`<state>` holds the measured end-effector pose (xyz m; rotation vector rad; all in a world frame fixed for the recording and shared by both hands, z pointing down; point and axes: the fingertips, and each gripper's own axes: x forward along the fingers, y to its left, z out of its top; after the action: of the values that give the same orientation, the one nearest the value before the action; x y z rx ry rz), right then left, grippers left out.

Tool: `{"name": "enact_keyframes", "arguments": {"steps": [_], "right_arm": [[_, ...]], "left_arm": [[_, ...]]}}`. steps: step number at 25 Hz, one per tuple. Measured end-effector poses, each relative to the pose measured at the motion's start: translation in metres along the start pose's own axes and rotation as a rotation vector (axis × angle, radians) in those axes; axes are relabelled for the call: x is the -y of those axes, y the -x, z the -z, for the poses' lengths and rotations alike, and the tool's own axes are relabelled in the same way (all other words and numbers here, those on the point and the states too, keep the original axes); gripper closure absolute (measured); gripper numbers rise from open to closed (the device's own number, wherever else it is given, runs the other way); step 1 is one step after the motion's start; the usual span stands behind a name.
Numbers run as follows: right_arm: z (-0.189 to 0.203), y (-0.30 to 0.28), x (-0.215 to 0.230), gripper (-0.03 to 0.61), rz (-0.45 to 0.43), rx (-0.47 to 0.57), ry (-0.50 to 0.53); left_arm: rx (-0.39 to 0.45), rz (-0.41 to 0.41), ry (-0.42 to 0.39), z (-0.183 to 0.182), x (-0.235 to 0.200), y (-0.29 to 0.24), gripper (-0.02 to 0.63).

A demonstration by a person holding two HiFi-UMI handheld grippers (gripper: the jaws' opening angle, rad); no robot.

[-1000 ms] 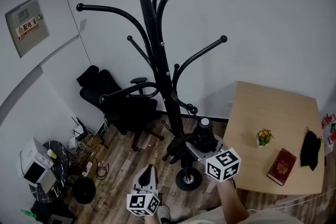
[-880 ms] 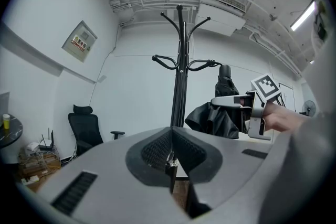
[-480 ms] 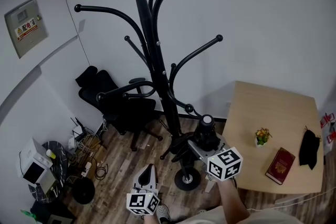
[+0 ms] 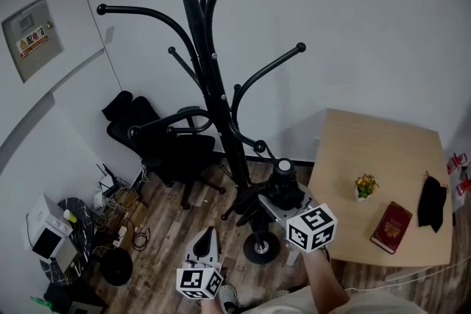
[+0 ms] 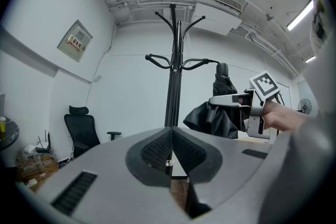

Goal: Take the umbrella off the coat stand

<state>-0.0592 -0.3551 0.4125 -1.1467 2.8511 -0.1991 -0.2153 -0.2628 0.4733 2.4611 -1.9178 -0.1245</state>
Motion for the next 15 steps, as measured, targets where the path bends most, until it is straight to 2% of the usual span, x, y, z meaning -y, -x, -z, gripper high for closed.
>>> {"name": "enact_keyframes", "arguments": {"steps": [15], "right_arm": [[0.0029, 0.0044, -0.0095, 0.291, -0.007, -0.012, 0.020]], "left_arm": [[0.001, -0.019, 0.015, 0.0054, 0.0022, 0.0101, 0.591]]}}
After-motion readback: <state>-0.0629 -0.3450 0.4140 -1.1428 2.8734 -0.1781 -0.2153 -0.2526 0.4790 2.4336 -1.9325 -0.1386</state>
